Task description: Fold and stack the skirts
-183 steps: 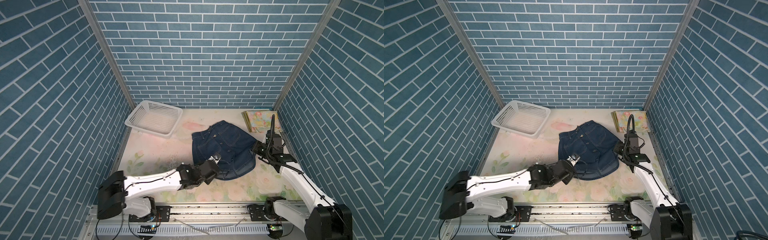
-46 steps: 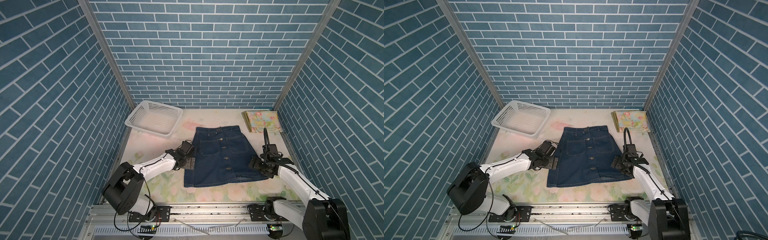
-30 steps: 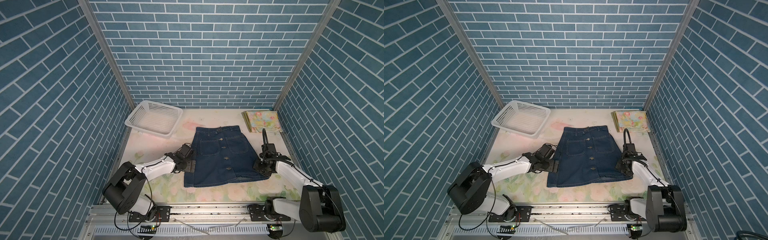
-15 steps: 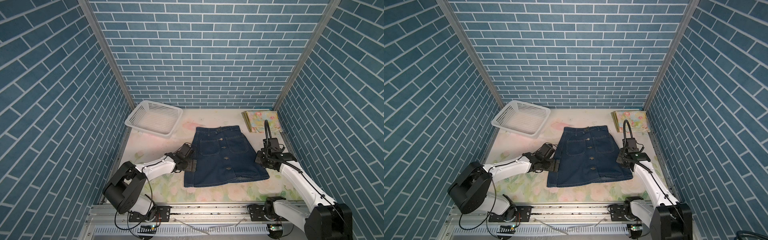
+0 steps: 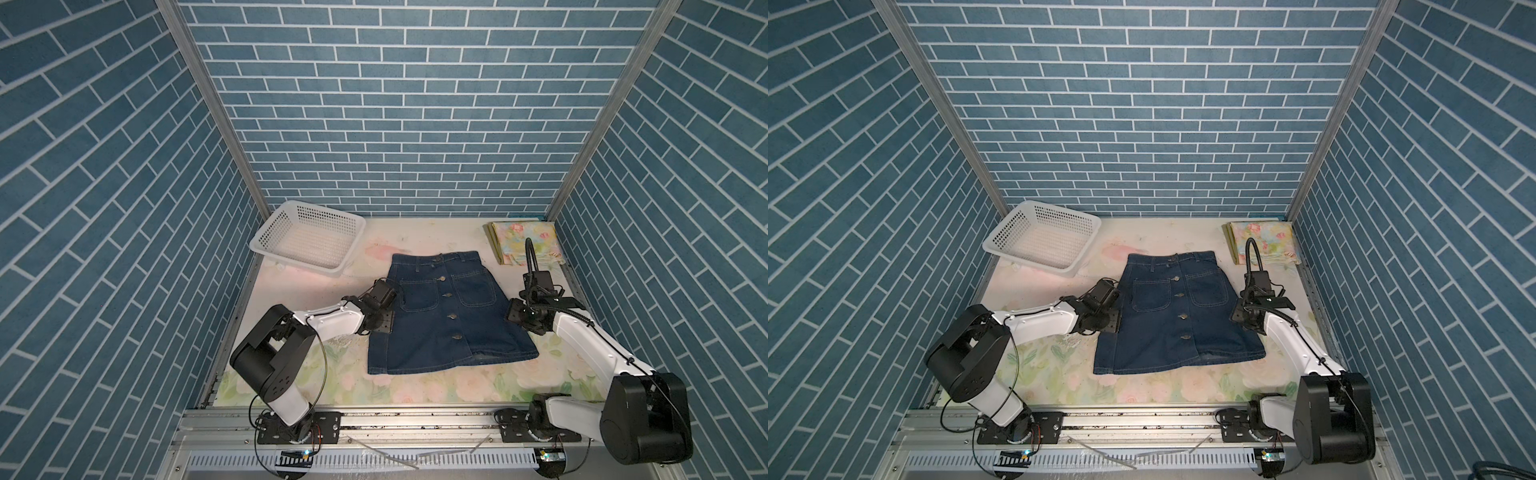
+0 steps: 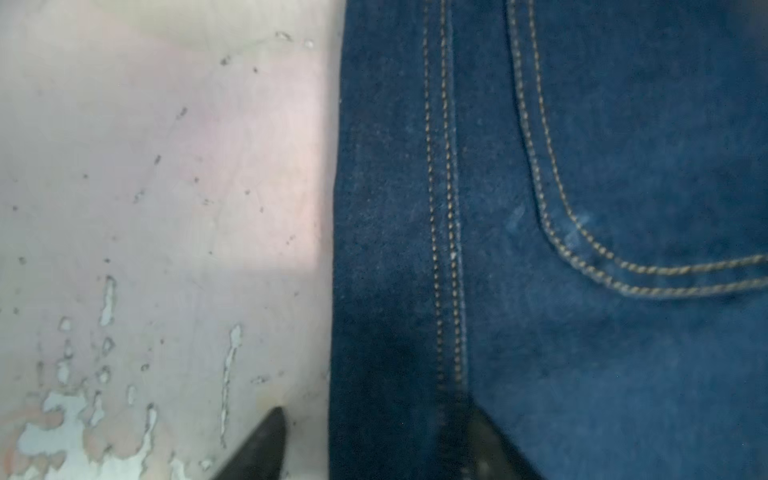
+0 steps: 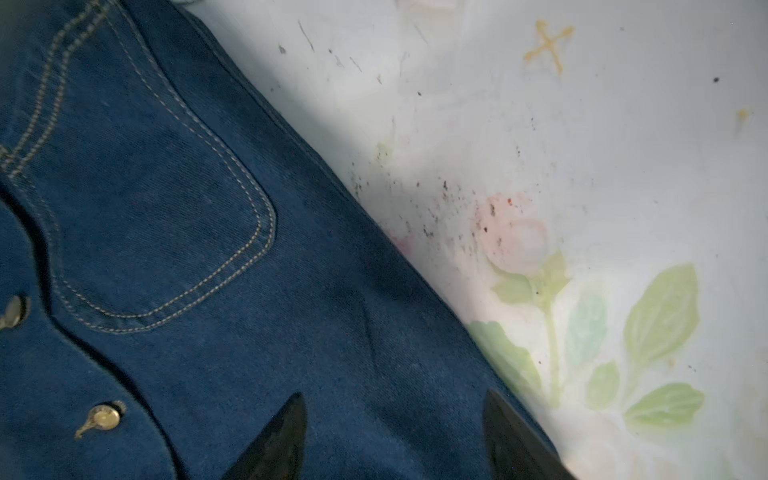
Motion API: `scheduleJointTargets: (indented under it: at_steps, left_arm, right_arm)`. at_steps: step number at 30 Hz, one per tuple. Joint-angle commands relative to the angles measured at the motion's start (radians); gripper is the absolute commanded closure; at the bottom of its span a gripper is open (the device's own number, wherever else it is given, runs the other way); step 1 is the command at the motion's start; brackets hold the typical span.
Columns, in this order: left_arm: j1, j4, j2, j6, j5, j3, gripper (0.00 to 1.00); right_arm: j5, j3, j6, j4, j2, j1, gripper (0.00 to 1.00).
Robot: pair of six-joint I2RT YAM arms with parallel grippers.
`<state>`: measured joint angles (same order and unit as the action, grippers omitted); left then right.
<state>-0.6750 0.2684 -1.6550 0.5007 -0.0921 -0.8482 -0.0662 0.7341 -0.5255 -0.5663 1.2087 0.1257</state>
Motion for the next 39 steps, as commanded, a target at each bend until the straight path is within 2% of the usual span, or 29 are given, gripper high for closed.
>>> scheduleJointTargets:
  at_steps: [1, 2, 6, 11, 14, 17, 21, 28, 31, 34, 36, 37, 39]
  left_arm:
    - [-0.006, 0.068, -0.062, 0.008, 0.004, 0.021, 0.92]
    - [-0.006, 0.073, -0.065, 0.011, -0.001, 0.021, 1.00]
    - [0.025, 0.088, -0.032, 0.016, -0.015, 0.034, 1.00]
    - [0.156, 0.050, 0.027, 0.008, 0.011, 0.052, 1.00]
    - [0.207, 0.035, 0.026, 0.003, 0.008, 0.036, 1.00]
    - [0.240, 0.034, 0.007, -0.007, 0.028, 0.009, 1.00]
    - [0.249, 0.033, 0.002, -0.011, 0.041, -0.011, 1.00]
    - [0.249, 0.032, 0.009, -0.012, 0.055, 0.002, 1.00]
    - [0.249, 0.024, 0.018, -0.008, 0.062, 0.017, 1.00]
    - [0.249, 0.026, 0.020, -0.009, 0.065, 0.020, 1.00]
    - [0.248, 0.023, 0.021, -0.011, 0.076, 0.021, 1.00]
    - [0.248, 0.018, 0.021, -0.012, 0.086, 0.023, 1.00]
    - [0.247, 0.005, 0.018, -0.007, 0.108, 0.026, 1.00]
  right_arm:
    - [0.013, 0.035, -0.004, -0.003, -0.046, -0.003, 0.33]
    - [0.013, 0.033, -0.005, -0.001, -0.054, -0.003, 0.33]
    - [0.007, 0.022, 0.000, 0.010, -0.058, -0.002, 0.31]
    - [0.023, 0.005, 0.009, 0.024, -0.026, -0.003, 0.25]
    - [0.037, -0.023, 0.006, 0.029, -0.024, -0.003, 0.19]
    - [0.090, -0.050, 0.007, 0.042, 0.000, -0.002, 0.17]
    - [0.190, -0.079, 0.001, 0.074, 0.031, 0.010, 0.17]
    - [0.206, -0.121, -0.058, 0.087, 0.050, 0.144, 0.21]
    - [0.213, -0.160, -0.076, 0.125, 0.069, 0.170, 0.35]
    - [0.222, -0.171, -0.069, 0.155, 0.092, 0.176, 0.64]
    - [0.213, -0.164, -0.060, 0.162, 0.088, 0.176, 0.94]
    - [0.204, -0.154, -0.051, 0.156, 0.078, 0.176, 1.00]
    - [0.177, -0.122, -0.037, 0.125, 0.052, 0.175, 1.00]
